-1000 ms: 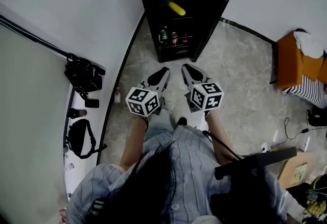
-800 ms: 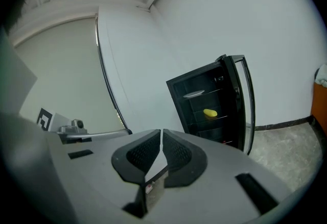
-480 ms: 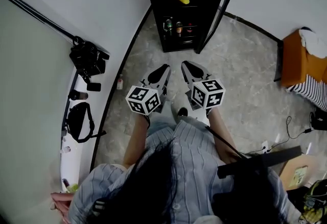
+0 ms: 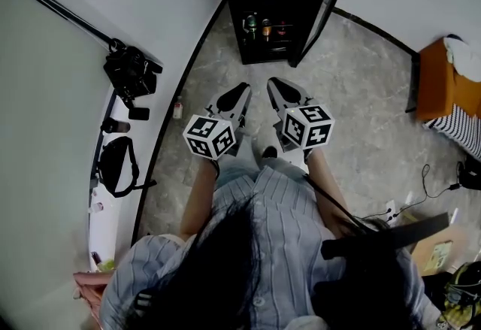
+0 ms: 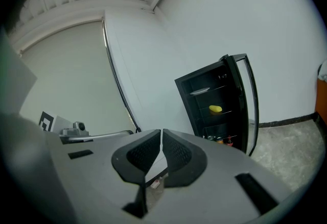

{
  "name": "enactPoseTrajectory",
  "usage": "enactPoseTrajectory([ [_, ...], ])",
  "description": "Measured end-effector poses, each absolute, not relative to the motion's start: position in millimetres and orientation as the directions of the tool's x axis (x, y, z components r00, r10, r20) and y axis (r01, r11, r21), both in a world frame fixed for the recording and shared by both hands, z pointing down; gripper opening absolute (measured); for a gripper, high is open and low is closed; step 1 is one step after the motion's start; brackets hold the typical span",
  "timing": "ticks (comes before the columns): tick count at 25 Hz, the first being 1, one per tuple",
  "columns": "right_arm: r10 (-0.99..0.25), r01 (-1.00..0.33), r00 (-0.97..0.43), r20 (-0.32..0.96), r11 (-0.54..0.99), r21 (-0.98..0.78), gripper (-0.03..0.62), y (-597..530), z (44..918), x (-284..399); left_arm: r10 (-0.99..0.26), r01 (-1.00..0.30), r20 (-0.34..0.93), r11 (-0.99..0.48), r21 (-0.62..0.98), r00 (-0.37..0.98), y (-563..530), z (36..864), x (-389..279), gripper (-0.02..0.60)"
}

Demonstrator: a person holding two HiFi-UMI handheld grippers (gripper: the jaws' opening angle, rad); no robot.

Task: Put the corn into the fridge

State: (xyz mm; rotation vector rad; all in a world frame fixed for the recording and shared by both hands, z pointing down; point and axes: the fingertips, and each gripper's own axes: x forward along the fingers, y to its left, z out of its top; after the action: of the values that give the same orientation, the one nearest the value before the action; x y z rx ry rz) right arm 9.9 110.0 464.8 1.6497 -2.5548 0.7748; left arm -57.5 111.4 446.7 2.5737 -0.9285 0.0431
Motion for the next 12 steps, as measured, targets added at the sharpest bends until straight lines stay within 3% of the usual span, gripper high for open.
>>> enactPoseTrajectory([
  [12, -0.849, -0.857, -0.451, 0.275, 0.327, -0.398, 0.026, 113.4, 470.4, -0.3, -0.596, -0.615, 0.175, -0.706, 0.351, 0.784, 114.3, 446.7, -62.7, 0.043],
])
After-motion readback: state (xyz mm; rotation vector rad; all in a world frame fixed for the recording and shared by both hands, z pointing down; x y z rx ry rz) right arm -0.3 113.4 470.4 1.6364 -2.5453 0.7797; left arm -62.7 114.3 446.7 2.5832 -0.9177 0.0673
